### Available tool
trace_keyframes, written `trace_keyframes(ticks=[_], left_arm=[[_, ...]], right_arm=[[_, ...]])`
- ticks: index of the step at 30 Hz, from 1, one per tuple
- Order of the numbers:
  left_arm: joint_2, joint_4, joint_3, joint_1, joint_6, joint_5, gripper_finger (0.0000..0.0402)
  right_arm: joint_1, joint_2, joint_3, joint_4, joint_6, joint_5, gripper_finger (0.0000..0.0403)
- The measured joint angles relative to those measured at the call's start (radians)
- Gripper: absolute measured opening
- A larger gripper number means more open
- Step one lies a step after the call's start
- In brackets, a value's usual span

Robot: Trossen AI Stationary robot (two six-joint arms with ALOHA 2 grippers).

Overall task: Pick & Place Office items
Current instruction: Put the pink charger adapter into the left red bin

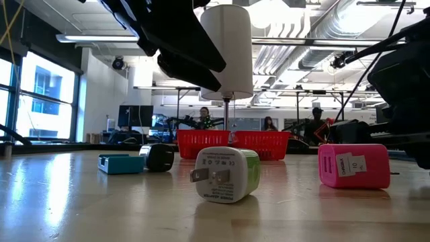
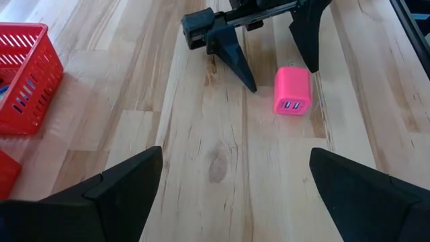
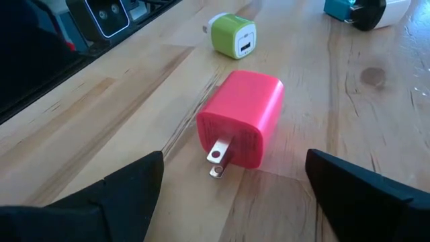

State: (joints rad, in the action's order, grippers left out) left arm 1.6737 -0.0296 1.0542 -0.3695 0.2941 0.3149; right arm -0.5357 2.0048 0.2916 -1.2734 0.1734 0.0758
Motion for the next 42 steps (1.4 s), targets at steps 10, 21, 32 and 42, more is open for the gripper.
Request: trace_keyframes(ticks=[10,21,32,42], left_arm=[[0.0,0.0,0.0,0.024,-0.008,0.0,0.0367],[0.0,0.0,0.0,0.027,-0.005,-0.001,0.0367],[0.0,0.0,0.0,0.027,-0.001,-0.001,0.0367],[0.0,0.0,0.0,0.027,0.002,-0.001,0.0367]], right_arm=[[-0.001,0.001,0.0,-0.025,0.004,0.002,0.0353],[-0.001,-0.001,0.001,-0.018,0.06,0.026,0.0353],[-0.002,-0.001,0.021,-0.012,0.092,0.072,0.0353],[-0.001,-0.003,0.111,0.112,0.088,0.1,0.0353]])
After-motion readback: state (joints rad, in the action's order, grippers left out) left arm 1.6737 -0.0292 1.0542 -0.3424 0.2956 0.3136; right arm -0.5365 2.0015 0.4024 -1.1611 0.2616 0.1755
